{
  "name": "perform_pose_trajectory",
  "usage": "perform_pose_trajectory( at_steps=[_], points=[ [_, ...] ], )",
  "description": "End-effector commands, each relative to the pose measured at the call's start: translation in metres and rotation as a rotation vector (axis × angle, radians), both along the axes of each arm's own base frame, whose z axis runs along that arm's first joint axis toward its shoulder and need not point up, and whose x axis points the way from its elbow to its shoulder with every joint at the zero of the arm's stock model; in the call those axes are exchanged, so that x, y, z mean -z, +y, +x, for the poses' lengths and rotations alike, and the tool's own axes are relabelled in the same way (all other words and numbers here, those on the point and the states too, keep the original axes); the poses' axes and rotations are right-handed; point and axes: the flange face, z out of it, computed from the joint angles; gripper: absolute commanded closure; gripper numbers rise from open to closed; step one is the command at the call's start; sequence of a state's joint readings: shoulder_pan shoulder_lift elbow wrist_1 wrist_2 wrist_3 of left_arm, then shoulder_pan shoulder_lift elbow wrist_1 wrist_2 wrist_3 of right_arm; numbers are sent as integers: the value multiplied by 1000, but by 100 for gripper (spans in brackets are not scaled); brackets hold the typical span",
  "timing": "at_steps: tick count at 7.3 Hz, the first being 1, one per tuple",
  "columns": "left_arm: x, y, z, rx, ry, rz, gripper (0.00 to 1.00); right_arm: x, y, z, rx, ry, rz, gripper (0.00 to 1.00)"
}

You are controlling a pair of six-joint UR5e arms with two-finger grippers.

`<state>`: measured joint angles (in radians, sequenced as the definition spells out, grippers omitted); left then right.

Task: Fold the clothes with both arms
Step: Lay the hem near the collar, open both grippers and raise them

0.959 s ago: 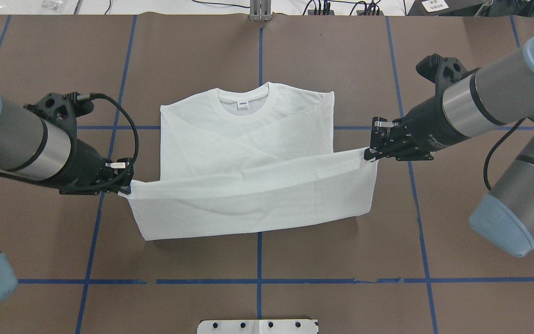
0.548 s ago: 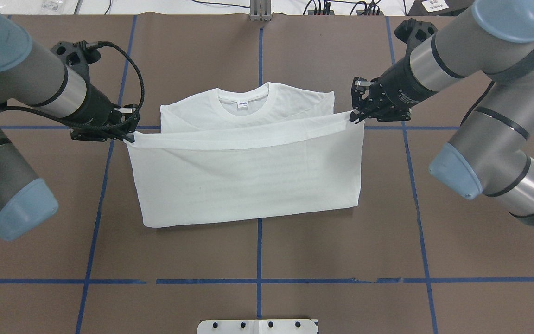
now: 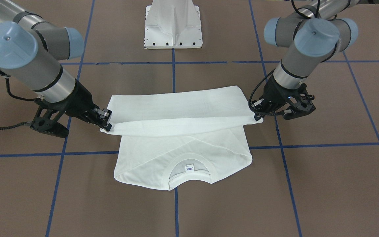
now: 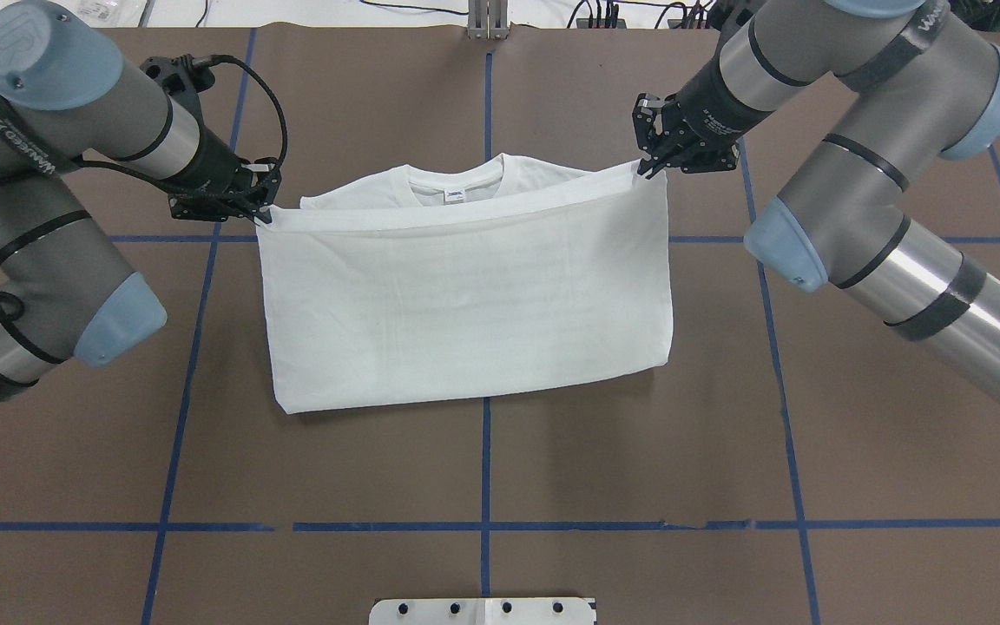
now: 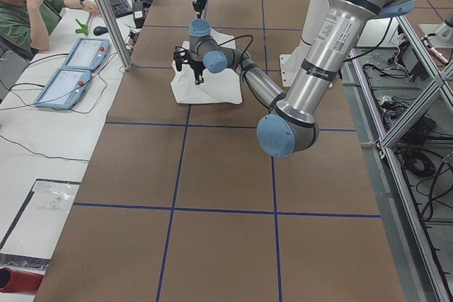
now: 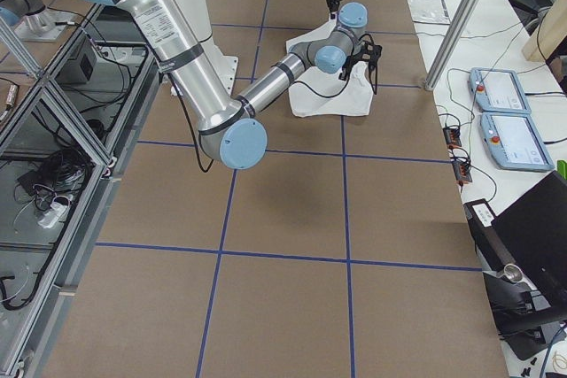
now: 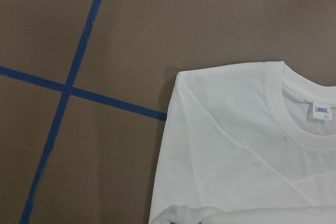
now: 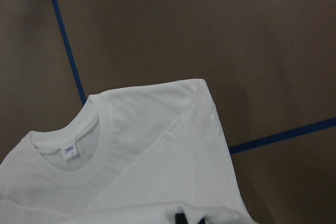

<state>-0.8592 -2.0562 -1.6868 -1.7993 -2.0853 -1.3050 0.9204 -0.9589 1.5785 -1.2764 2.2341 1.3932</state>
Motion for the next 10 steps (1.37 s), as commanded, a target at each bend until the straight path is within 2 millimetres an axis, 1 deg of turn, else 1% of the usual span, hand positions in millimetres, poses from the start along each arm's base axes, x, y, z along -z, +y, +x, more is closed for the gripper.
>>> perform_pose_trajectory(
  at_steps=[1,2,3,4,6,7,8,9,10],
  points=[
    [-27,-37,27,8,11,15,100,-26,-49,-31,-22,20,-3,100],
    [-42,-52,40,9,10,15,100,-38,-58,-36,-31,37,-13,100],
    [-55,-62,47,17,8,24,100,-48,-63,-40,-43,49,-12,100],
    [-51,-69,52,32,1,27,100,-48,-66,-42,-44,47,-8,100],
    [-42,-72,54,39,12,26,100,-35,-65,-48,-38,37,4,100],
    [-34,-72,55,45,24,23,100,-27,-62,-56,-28,31,13,100],
    [-32,-72,56,49,26,19,100,-25,-57,-63,-18,28,17,100],
    [-33,-72,54,50,25,18,78,-26,-54,-67,-10,29,14,65],
    [-35,-72,54,51,22,21,28,-25,-49,-74,-2,28,15,1]
  ],
)
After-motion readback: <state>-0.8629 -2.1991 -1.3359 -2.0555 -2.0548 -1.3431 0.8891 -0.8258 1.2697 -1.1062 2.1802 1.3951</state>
